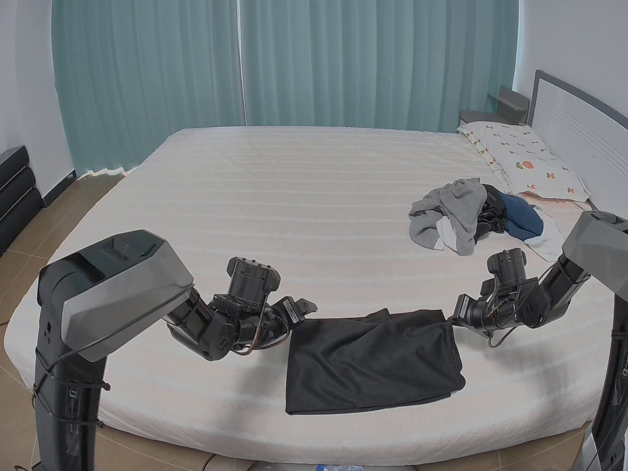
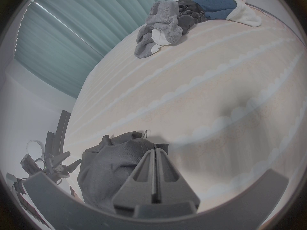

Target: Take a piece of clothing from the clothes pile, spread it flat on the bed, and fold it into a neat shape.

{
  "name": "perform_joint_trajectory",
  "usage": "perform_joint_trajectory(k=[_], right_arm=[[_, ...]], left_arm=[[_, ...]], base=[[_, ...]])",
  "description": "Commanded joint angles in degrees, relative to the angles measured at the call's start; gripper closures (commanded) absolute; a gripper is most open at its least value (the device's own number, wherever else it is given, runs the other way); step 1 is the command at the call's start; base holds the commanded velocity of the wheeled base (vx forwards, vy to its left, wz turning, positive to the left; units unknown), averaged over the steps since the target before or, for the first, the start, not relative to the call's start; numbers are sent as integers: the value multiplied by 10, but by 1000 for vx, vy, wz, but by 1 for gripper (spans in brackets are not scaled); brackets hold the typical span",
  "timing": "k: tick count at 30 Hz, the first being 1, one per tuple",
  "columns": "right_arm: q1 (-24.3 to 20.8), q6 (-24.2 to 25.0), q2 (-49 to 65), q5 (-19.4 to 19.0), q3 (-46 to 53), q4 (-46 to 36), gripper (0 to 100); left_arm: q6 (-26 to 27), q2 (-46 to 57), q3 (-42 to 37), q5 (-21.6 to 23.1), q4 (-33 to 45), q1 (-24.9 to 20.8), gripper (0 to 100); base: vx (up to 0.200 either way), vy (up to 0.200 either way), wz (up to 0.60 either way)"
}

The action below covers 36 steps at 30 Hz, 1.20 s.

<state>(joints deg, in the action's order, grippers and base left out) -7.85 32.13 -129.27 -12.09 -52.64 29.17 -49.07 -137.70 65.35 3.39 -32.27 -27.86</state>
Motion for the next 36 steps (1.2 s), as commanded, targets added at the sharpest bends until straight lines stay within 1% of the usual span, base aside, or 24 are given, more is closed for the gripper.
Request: perform_joint_trajectory(k=[1,2,3,6,13,17,19,20,22,28,32,33,35,36], right_arm=[[-6,0,2,-2,-2,0,100],[-6,0,2,-1,-2,0,100],[-7,0,3,-2,-1,0,100],[-8,0,3,-1,0,0,100],[-6,0,1,-1,3,0,100],[-2,0,1,-1,2,0,100],[-1,0,1,-1,2,0,100],[1,0,2,-1,3,0,100],[3,0,2,-1,3,0,100],[3,0,0,0,4,0,100],[2,0,0,-1,8,0,100],[2,0,0,-1,8,0,100],[2,0,1,-1,8,0,100],[1,0,2,-1,8,0,100]], left_arm=[[2,-26,15,-9,1,-4,0],[3,-29,20,-12,2,-4,0],[3,-31,22,-14,2,-4,100],[3,-36,33,-21,5,-4,100],[-3,-41,45,-58,12,-4,100],[-35,-37,43,-72,9,-3,100],[-40,-37,42,-73,9,-2,100],[-62,-29,38,-73,8,3,100],[-68,-20,36,-73,8,12,100],[-73,-2,17,-71,7,25,100],[-72,1,11,-54,5,21,100],[-71,0,10,-47,5,18,0],[-72,0,11,-39,5,18,0],[-71,0,11,-22,1,16,0]], base=[[0,0,0],[0,0,0],[0,0,0],[0,0,0],[0,0,0],[0,0,0],[0,0,0],[0,0,0],[0,0,0],[0,0,0],[0,0,0],[0,0,0],[0,0,0],[0,0,0]])
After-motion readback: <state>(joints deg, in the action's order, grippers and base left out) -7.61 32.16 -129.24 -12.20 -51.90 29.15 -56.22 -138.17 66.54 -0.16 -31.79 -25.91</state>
